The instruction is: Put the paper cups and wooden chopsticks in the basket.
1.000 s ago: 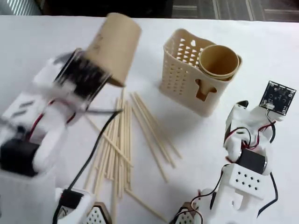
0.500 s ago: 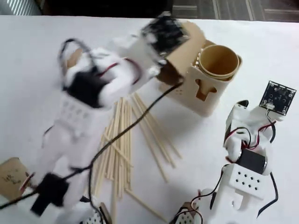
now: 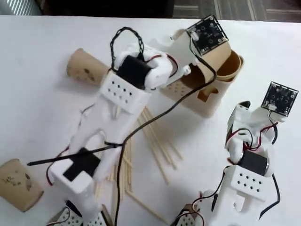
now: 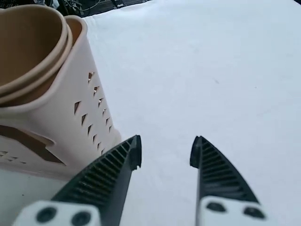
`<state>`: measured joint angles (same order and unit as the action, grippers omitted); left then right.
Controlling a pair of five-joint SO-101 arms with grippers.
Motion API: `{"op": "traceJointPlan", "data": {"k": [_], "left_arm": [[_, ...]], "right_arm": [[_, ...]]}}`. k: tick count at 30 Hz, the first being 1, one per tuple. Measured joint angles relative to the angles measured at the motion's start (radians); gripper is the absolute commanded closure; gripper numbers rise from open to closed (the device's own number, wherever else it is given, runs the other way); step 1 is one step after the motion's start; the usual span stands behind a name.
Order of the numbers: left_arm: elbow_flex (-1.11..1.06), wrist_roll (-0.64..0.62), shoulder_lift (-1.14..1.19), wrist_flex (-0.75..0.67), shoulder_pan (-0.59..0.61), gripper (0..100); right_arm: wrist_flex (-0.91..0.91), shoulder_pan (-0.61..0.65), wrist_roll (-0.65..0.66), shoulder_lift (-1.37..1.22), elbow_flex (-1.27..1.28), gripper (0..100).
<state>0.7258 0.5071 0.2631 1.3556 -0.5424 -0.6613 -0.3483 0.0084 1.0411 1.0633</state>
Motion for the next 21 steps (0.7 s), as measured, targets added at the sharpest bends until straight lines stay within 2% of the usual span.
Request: {"op": "traceJointPlan", "data": {"k": [2,4,8,17,21], "left_arm": [[0.034,-0.014,0.023,0.02,0.0,81],[0.066,-0.071,0.043,0.032,-0.002,79],[0.141,-0.141,0.069,0.044,-0.002,79],[0.321,-0.157,0.133,0.041,-0.002,79],[0.381,-0.157,0.195,-0.015,-0.008,80]], "right_arm": [[0.0,0.0,0.0,0.0,0.0,82.1],[0.0,0.0,0.0,0.0,0.0,82.1],[0.0,0.0,0.0,0.0,0.0,82.1],[0.0,0.0,0.0,0.0,0.0,82.2],[0.0,0.0,0.0,0.0,0.0,82.2]]}}
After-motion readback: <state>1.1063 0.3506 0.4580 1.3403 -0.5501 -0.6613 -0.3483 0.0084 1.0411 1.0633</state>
